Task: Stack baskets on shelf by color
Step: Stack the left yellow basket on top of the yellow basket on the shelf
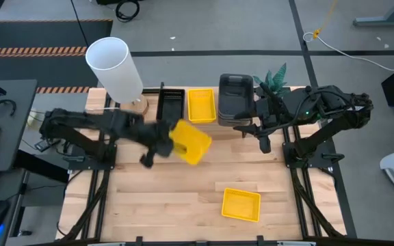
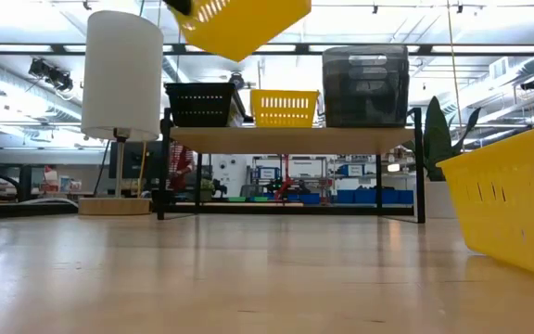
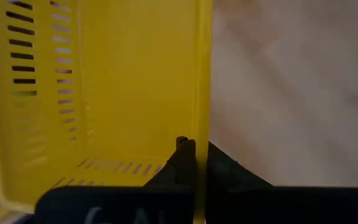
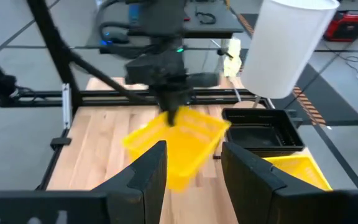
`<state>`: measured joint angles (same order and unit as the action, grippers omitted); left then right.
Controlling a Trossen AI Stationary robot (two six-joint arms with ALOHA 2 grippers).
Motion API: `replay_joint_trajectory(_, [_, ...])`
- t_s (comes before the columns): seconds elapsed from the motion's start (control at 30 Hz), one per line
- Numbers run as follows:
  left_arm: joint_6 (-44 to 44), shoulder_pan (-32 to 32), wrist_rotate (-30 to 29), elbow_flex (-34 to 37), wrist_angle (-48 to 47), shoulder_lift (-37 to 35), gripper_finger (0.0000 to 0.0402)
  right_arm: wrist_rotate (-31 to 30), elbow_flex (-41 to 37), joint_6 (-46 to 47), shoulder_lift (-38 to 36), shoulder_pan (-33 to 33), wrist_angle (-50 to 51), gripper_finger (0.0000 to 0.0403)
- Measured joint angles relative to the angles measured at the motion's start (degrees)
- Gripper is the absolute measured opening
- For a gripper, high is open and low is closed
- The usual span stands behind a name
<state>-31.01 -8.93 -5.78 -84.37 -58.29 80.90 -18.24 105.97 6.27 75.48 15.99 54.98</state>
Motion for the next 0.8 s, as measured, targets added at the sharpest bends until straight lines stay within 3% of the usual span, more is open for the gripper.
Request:
replay_joint_trajectory(0.4, [-35.2, 25.4, -0.4, -10.3, -2.3, 3.7, 0.0007, -8.3, 0.0, 4.3, 0.0, -0.9, -2.7, 0.0158])
replay_joint_trajectory(0.6, [-58.8, 30.1, -4.5, -10.5, 1.3, 6.3, 0.0008, -11.1, 0.0, 6.9, 0.6, -1.2, -2.7, 0.0158])
replay_joint_trajectory(0.8, [-67.4, 31.6, -4.0, -10.5, 4.8, 9.1, 0.001, -11.6, 0.0, 9.2, 0.6, -1.9, -2.6, 0.0158])
